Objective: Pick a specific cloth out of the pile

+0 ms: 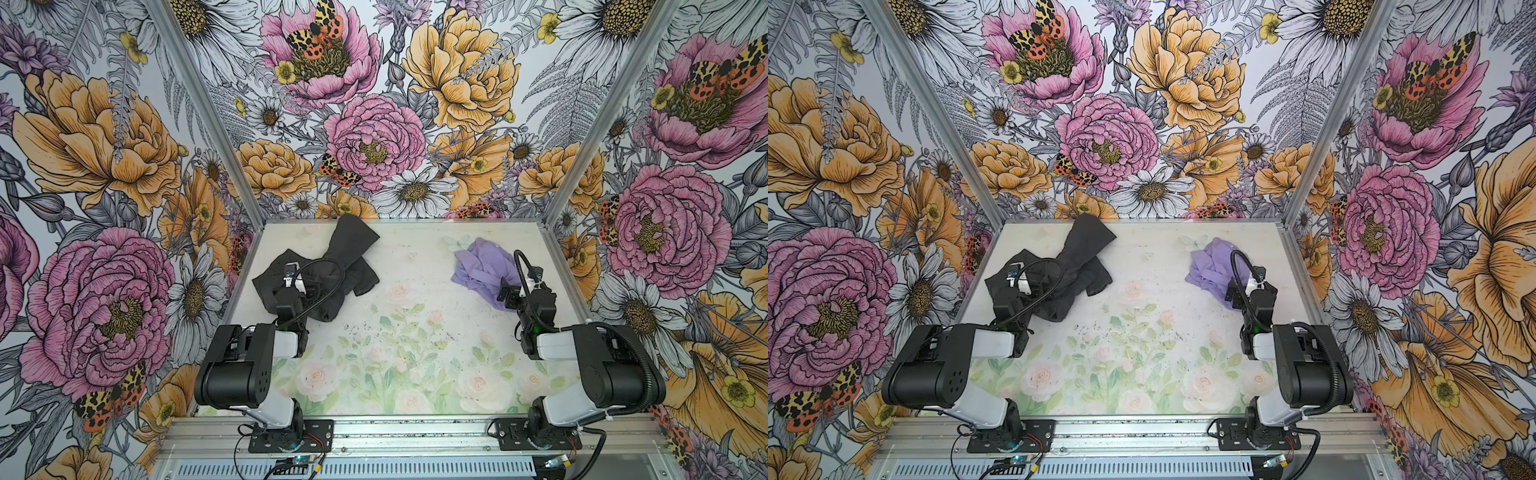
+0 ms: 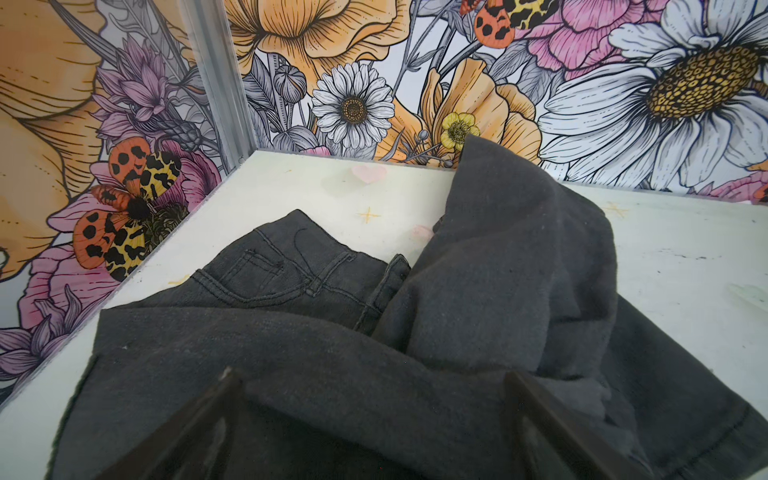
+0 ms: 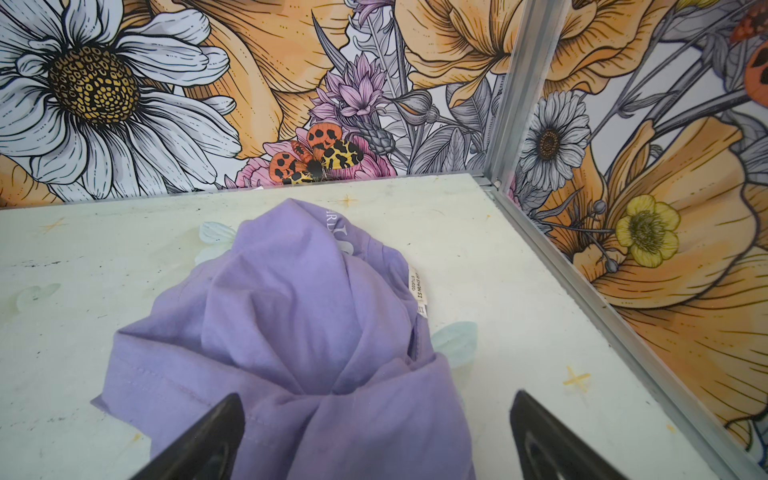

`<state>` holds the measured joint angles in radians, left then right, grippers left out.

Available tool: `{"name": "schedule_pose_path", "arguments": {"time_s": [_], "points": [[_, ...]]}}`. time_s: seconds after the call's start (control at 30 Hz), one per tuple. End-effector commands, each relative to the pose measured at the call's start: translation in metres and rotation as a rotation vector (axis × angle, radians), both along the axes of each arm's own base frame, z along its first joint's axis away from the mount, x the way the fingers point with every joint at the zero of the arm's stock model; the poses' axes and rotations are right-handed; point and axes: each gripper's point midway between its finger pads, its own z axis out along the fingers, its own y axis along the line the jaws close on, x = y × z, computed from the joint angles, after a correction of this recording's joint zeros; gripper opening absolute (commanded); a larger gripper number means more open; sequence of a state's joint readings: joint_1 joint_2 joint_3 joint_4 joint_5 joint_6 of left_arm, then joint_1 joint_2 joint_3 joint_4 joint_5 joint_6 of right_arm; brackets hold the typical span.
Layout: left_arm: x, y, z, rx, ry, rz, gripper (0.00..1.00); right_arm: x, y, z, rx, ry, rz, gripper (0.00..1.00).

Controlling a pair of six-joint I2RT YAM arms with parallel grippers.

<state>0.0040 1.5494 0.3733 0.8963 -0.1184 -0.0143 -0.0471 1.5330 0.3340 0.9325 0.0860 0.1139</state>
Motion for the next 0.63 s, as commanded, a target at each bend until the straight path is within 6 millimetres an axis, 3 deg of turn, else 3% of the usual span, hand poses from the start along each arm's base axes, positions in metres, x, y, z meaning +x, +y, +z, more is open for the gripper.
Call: {"name": "schedule_pose_path", "arguments": {"time_s": [0.0,0.6], "points": [[0.0028,0.0012,0.0114,0.023,-0.042,0.009,0.99,0.0043,-0.0039,0.01,0.002,-0.033,-0.022,0.99],[0.0034,-0.0001,0.012,0.027,-0.044,0.003,0.99,0.0046,-0.0037,0.0099,0.001,-0.032,-0.021,1.0]]}}
